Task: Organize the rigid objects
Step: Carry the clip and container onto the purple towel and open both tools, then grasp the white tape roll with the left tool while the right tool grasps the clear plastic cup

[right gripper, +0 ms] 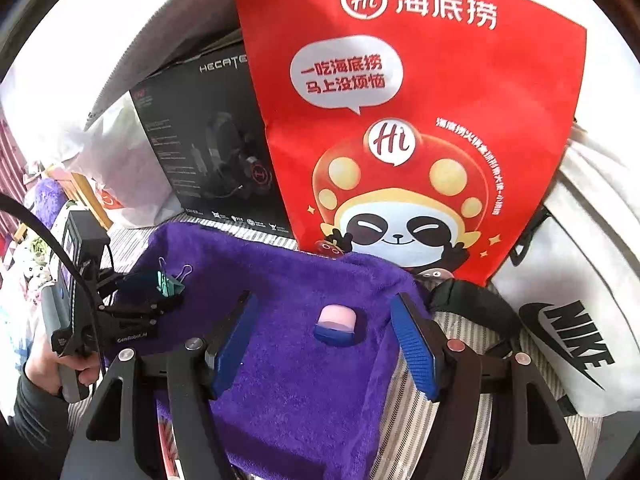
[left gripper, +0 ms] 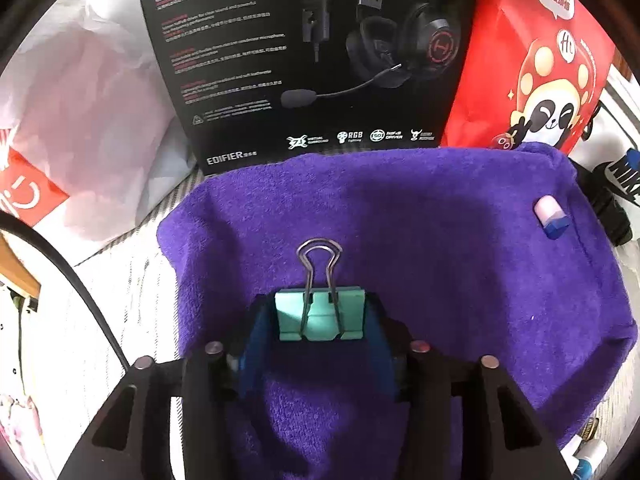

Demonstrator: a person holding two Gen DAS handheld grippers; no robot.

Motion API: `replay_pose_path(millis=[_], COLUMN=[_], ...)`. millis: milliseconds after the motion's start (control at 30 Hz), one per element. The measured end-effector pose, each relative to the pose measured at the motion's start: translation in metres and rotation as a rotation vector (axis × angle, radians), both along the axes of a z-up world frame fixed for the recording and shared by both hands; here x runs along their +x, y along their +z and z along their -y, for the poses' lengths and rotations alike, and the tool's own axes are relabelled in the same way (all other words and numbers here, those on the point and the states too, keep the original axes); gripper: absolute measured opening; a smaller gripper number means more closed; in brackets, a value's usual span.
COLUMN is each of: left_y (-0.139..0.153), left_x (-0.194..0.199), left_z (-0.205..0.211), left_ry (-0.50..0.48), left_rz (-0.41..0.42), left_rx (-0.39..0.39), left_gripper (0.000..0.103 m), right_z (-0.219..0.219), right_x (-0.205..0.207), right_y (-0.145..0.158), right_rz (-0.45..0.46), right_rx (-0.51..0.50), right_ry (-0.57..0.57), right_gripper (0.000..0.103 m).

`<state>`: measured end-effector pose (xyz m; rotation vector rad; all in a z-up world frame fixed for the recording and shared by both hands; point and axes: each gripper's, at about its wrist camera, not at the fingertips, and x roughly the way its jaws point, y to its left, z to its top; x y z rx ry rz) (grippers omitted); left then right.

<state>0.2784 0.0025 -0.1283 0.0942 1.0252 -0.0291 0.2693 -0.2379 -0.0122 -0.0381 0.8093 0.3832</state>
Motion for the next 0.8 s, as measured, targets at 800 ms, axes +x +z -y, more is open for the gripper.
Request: replay_pose_path(millis=[800], left_y=[0.037], left_x=[-0.166], left_z=[0.039], left_ry=[-0.107], left_rz=[-0.034], left_rx=[-0.048], left_gripper=[0.057], right_z=[-0.004], right_x=[-0.023], right_y=[0.022], right_rz=[0.067], right_rx=[-0.027], right_ry=[0.003], right_gripper=[0.069])
